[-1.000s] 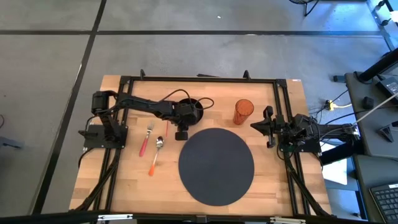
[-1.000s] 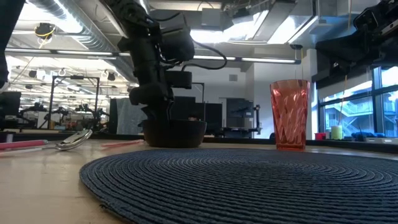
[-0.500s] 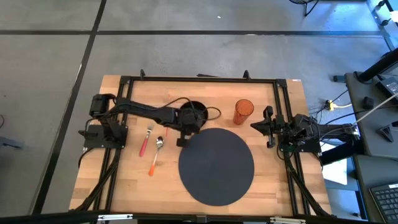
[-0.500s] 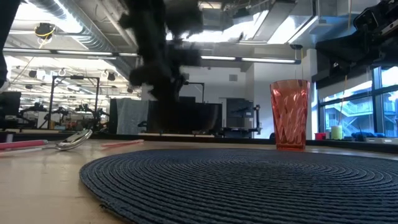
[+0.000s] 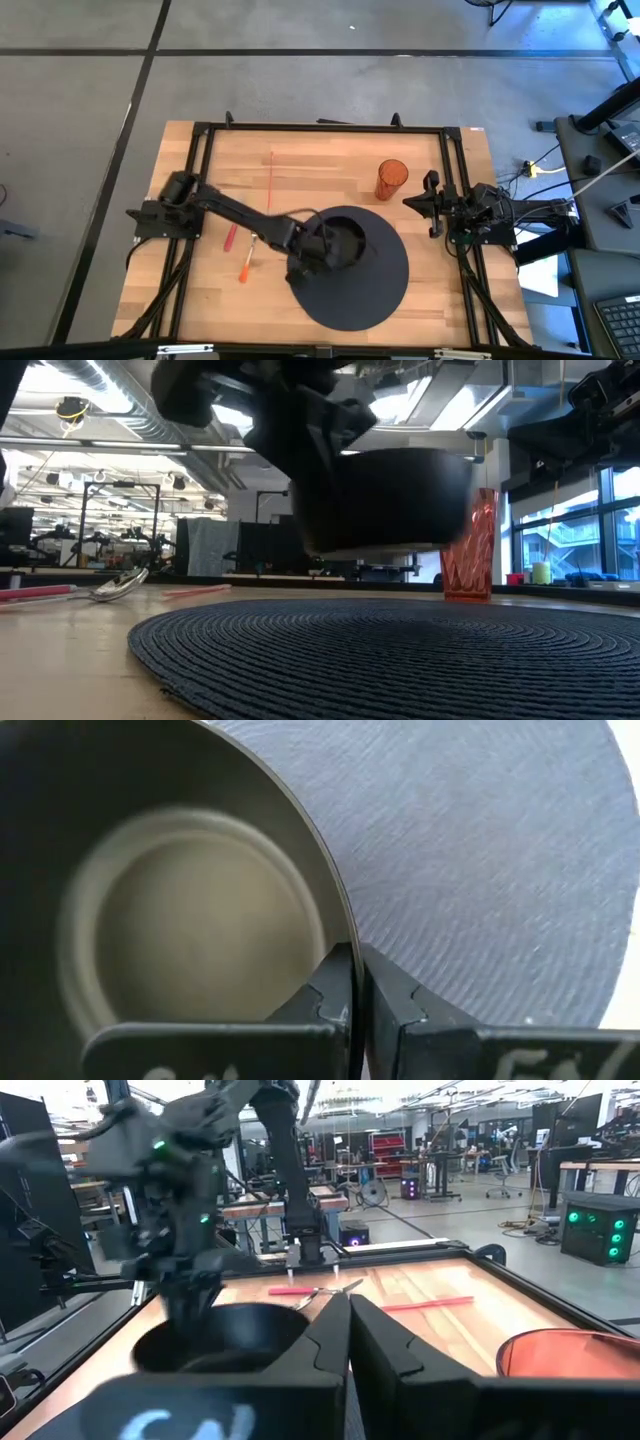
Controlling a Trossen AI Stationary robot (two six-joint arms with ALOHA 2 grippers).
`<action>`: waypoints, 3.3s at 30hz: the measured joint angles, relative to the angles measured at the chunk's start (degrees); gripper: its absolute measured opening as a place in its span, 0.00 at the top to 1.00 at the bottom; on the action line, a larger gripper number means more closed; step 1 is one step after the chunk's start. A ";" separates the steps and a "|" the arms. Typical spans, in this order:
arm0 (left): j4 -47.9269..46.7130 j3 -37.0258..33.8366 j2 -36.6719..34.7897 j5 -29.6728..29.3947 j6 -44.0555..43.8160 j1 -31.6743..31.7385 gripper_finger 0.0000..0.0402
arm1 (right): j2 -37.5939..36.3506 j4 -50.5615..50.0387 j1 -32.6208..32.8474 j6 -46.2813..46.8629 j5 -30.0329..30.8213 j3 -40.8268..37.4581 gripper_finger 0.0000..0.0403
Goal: Pick & Place Utensil
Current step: Put the black bowl on the tablemat, then put the brown glass on the top right of the black bowl
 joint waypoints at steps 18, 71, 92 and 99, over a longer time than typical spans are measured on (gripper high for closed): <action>-5.34 16.21 13.59 6.61 1.26 -2.70 0.99 | 0.01 -0.42 0.01 -0.91 0.00 0.00 0.98; -13.55 17.68 -11.58 5.17 0.71 -0.36 0.97 | -0.01 0.02 0.02 -1.60 -0.45 0.00 0.98; 56.39 -67.45 -78.96 -23.40 -3.37 3.73 1.00 | -0.01 0.11 0.02 -4.04 0.02 0.00 0.98; 62.30 -75.56 -85.18 -29.53 -1.95 5.49 1.00 | 0.01 0.50 0.02 -6.12 1.62 0.00 0.98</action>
